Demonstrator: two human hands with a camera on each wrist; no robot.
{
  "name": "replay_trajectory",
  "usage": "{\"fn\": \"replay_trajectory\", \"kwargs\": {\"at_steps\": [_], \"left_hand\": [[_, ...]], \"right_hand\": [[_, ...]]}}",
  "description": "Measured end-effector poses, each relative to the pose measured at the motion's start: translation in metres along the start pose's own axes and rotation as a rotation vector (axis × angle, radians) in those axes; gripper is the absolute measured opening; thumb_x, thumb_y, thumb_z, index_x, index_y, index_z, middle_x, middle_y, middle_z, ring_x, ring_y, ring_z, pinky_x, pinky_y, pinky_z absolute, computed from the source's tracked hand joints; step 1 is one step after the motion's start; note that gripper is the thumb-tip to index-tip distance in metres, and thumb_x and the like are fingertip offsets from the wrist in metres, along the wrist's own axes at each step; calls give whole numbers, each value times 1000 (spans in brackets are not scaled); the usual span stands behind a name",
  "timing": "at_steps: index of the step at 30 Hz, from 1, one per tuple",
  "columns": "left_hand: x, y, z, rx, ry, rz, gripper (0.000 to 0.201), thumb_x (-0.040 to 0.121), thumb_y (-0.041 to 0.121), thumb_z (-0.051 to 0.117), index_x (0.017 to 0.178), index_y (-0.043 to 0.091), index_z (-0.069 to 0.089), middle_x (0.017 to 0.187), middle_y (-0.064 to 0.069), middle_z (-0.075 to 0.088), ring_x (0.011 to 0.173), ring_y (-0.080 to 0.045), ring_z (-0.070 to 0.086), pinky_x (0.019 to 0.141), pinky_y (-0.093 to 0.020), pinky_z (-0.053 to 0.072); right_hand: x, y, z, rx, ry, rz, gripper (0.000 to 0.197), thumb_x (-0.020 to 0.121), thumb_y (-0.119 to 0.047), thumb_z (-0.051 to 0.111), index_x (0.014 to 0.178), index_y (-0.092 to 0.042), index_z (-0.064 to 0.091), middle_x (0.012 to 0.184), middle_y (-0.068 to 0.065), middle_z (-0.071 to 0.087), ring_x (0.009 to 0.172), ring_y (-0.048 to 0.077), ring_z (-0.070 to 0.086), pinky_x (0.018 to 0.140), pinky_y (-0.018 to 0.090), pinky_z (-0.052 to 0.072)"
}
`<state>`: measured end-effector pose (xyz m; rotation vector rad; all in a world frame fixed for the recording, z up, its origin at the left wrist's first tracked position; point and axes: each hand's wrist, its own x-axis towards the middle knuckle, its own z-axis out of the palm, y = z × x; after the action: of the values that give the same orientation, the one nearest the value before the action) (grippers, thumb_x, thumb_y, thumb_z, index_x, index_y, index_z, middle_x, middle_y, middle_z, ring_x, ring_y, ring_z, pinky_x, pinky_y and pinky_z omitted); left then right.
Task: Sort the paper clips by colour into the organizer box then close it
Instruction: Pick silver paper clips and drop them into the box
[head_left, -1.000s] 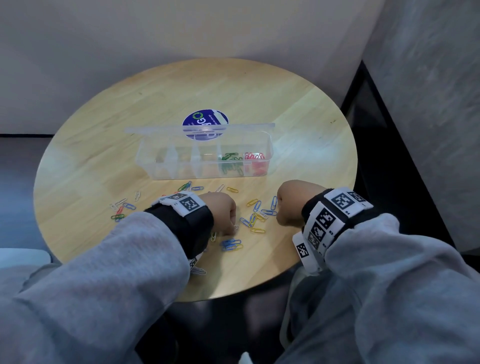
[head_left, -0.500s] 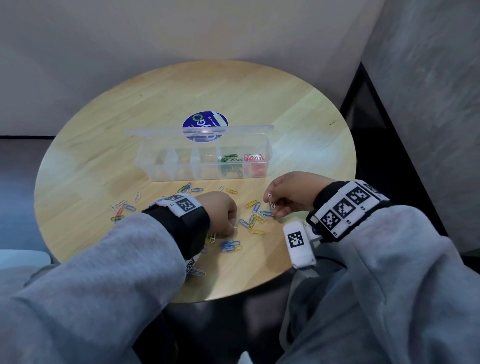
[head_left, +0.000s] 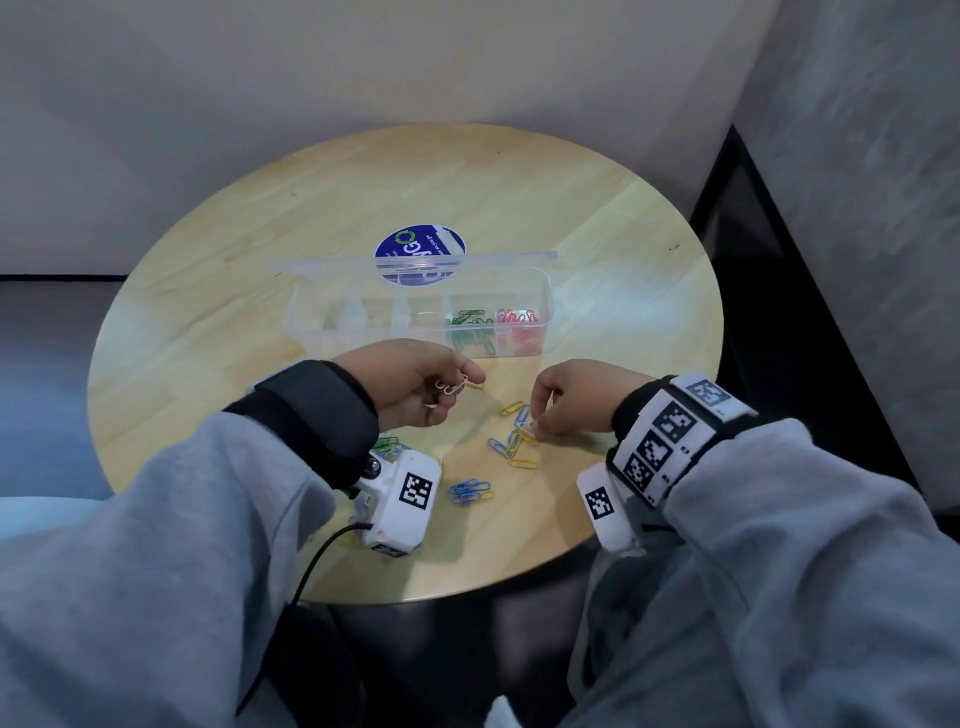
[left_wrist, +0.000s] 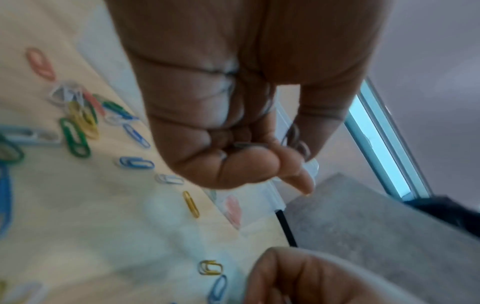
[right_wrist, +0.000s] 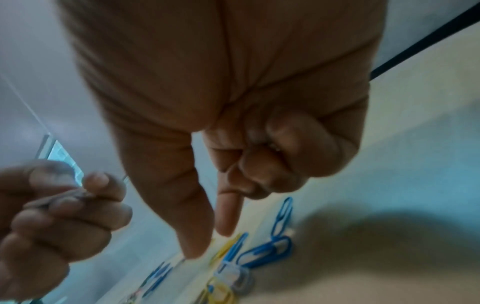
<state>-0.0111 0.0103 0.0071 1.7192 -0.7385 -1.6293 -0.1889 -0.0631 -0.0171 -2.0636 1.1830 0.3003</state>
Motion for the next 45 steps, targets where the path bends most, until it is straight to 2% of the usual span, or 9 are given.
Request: {"fn": "replay_trajectory", "kwargs": {"at_steps": [7,12,15,18,24,32,36,39,45], "left_hand": [[1,-3,-2,-90,3,-108,26,90,11,37,68,11,52,58,0,46,36,-5,42,32,-11,30],[0,-6,-5,597,135,-64,12,84,15,62,75,15,54,61,1,40,52,-14,32,48,-20,26],[-5,-11,-6,1125,181,-69,18,73,28,74,68,22,58,63,7,52,62,-11,48,54,-20,33],[-6,-18,2,1269,188,-112,13,72,28,74,73,23,62,74,7,62,77,-13,57,59,-20,38],[0,-26,14,1348,192,-139,27,74,32,73,92,13,71,81,-1,63,79,-19,58,59,-21,38],[2,-30,9,1200,198,-95,6,76,23,67,71,22,63,70,5,60,73,-15,55,56,-18,38],[2,-26,-6,854,131,-89,18,75,25,73,62,21,61,46,8,50,52,-13,46,55,-20,40],[1,-23,-11,496,82,-87,20,82,14,69,65,17,59,56,0,39,48,-11,31,45,-19,27],[-5,-11,-15,44,131,-53,23,90,5,50,68,11,49,56,-1,47,35,-4,44,37,-11,36]], "right_hand": [[-1,-11,12,-209,47,-3,6,82,-22,63,86,-20,59,70,-8,50,67,13,51,52,20,36],[6,-17,11,-244,2,31,9,81,-16,57,85,-13,65,80,4,60,73,22,55,57,23,42],[8,-16,12,-264,-6,32,7,77,-14,58,81,-12,64,78,6,59,69,23,53,55,22,40],[6,-15,11,-242,-15,42,2,75,-15,58,74,-14,60,72,6,57,64,22,51,54,21,39],[0,-9,-5,-4,11,-14,2,77,-13,63,75,-12,63,70,0,58,71,16,52,69,26,44],[2,-7,-7,163,-32,-9,13,79,-11,63,69,-13,56,65,1,59,55,13,51,57,22,45],[6,-6,-6,311,-64,-25,15,80,0,60,69,-10,54,65,10,59,54,18,54,59,24,51],[8,-7,-5,445,-96,-24,19,84,6,53,73,-10,53,65,11,56,52,19,53,50,23,49],[10,-13,-5,554,-111,17,27,88,2,42,73,-9,61,66,10,50,54,15,53,58,24,52]]}}
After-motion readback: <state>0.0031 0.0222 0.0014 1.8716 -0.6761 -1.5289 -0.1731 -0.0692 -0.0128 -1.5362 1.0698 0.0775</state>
